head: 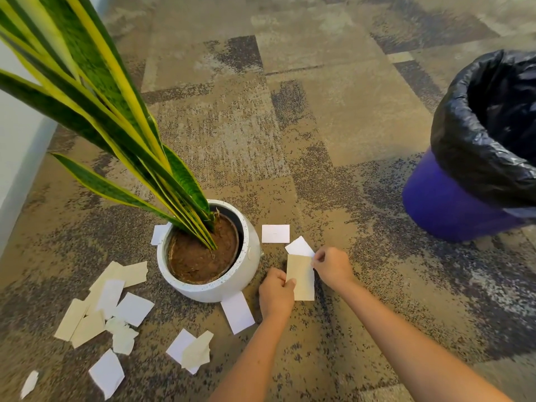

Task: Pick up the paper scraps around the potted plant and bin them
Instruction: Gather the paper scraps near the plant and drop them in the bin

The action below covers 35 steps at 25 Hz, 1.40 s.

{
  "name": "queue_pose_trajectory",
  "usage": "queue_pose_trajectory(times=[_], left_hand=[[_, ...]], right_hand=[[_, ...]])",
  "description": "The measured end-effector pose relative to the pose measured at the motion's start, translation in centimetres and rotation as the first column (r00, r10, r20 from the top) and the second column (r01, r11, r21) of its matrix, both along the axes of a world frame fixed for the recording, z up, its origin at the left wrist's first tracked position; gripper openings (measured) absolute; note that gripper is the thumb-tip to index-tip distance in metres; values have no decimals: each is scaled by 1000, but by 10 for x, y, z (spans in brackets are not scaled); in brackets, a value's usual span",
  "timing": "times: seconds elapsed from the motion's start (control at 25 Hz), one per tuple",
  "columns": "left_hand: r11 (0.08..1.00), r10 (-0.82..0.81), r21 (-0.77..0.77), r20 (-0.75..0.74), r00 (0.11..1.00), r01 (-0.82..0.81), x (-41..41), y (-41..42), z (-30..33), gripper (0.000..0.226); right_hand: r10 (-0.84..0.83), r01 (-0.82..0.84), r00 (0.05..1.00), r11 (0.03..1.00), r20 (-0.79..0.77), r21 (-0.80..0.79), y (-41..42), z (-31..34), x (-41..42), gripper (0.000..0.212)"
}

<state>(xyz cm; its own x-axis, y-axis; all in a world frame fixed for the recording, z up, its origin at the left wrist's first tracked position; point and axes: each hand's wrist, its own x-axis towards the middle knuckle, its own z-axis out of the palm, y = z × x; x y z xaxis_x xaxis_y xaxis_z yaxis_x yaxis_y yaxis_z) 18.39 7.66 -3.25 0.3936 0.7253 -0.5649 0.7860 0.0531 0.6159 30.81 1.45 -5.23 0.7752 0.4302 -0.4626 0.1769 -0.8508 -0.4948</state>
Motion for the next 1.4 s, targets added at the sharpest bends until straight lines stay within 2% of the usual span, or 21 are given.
queue_pose_trajectory(times=[0.12,0.36,0.44,0.52,0.6,0.68,0.8,1.0,1.12,1.16,1.24,1.32,1.4], left_hand=[[998,50,-40,90,995,-46,-7,-2,3,9],[977,152,-167,113,982,-132,-34,4,-1,5],[962,205,-211,142,968,-173,-38,9,2,6],[942,254,-269,185,949,-200,-38,11,5,11],[901,317,-380,246,916,-210,-33,9,11,8],[839,381,-506,286,879,-199,-24,7,17,7],[748,468,-636,302,831,-190,-12,5,20,8],[757,479,-622,319,818,-201,-9,7,18,18],[758,498,-600,281,820,-255,-22,13,9,32],[762,491,-592,263,830,-263,-27,14,5,35],[790,450,-553,232,862,-264,-38,15,-3,24],[839,384,-483,198,902,-251,-47,14,-10,12],[885,304,-416,177,936,-209,-51,11,-16,11]], right_hand=[[-65,65,998,998,-2,21,0,1,1,15],[-35,33,999,997,-41,-65,9,2,1,15],[-43,41,997,999,-71,-34,8,4,1,15],[-83,90,990,994,-114,62,4,7,2,17],[-150,190,968,962,-202,197,-4,13,1,19],[-191,308,915,899,-355,312,-13,19,-2,15],[-169,441,801,815,-575,375,-27,27,-5,10],[-24,390,698,851,-716,352,-42,33,2,4],[-14,282,808,887,-589,365,-29,32,5,9],[-12,226,866,901,-500,369,-22,30,6,9],[61,35,962,940,-267,340,-5,26,8,15],[183,-157,980,954,-80,254,13,19,10,28],[275,-274,961,943,24,189,31,12,11,41]])
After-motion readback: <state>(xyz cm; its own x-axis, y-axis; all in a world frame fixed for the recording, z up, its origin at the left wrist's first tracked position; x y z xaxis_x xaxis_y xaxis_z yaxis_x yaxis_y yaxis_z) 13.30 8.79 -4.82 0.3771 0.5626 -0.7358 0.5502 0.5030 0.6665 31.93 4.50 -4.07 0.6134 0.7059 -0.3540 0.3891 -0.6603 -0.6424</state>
